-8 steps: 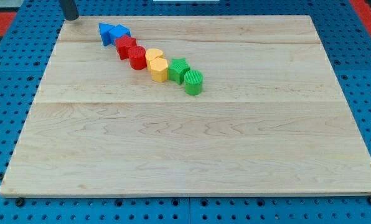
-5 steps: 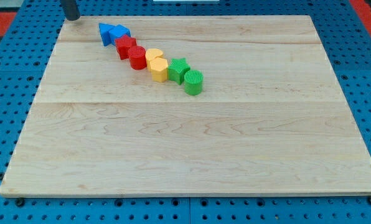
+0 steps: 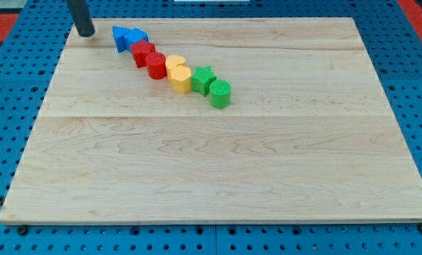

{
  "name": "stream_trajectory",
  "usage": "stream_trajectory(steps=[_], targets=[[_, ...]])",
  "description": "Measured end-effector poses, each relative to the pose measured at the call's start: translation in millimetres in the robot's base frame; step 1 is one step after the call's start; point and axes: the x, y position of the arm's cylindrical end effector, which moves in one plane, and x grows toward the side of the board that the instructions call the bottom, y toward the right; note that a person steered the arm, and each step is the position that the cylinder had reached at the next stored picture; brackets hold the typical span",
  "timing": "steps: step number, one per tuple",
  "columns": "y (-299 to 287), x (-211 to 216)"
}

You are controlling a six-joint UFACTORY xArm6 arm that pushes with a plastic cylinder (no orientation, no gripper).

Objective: Move your arm towards center left

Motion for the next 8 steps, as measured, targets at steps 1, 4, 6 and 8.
stream_trajectory(steps=[1, 4, 6, 8], targets=[[21.9, 16.4], [9.8, 67.6], [4.9, 76.8], [3.9, 85.6]])
